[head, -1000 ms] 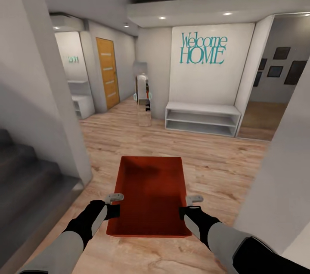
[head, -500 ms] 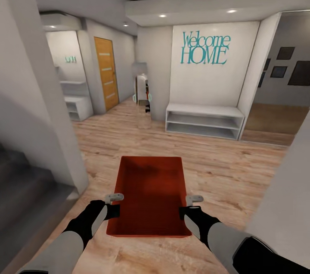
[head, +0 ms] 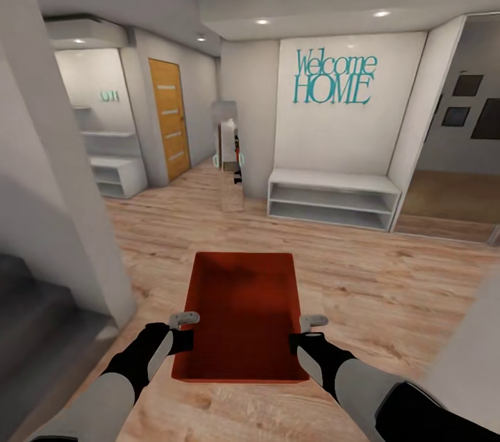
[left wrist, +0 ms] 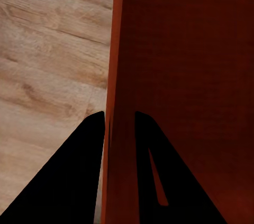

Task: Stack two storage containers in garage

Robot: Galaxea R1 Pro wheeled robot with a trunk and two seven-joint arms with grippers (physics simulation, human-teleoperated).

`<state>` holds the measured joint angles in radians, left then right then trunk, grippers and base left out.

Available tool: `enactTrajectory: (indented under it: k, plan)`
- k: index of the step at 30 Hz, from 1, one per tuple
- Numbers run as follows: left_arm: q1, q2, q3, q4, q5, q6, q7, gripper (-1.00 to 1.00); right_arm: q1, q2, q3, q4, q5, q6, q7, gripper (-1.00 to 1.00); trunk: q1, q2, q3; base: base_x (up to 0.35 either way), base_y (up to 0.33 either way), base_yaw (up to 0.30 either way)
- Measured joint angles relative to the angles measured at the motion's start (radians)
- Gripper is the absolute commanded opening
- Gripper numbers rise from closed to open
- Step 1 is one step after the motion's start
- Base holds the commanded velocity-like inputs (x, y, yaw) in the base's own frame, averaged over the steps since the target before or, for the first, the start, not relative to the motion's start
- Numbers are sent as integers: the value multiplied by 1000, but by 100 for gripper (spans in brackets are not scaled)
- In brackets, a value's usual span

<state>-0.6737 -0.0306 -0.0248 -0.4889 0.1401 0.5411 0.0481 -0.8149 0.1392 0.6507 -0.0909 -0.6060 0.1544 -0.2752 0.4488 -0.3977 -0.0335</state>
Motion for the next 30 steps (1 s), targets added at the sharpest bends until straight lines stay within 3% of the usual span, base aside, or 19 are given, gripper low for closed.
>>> enactTrajectory:
  k: [30]
  plan:
    - [0, 0, 0, 0, 0, 0, 0, -100, 0, 0, 1, 0, -1, 0, 0, -100, 0, 0, 0, 323, 0, 0]
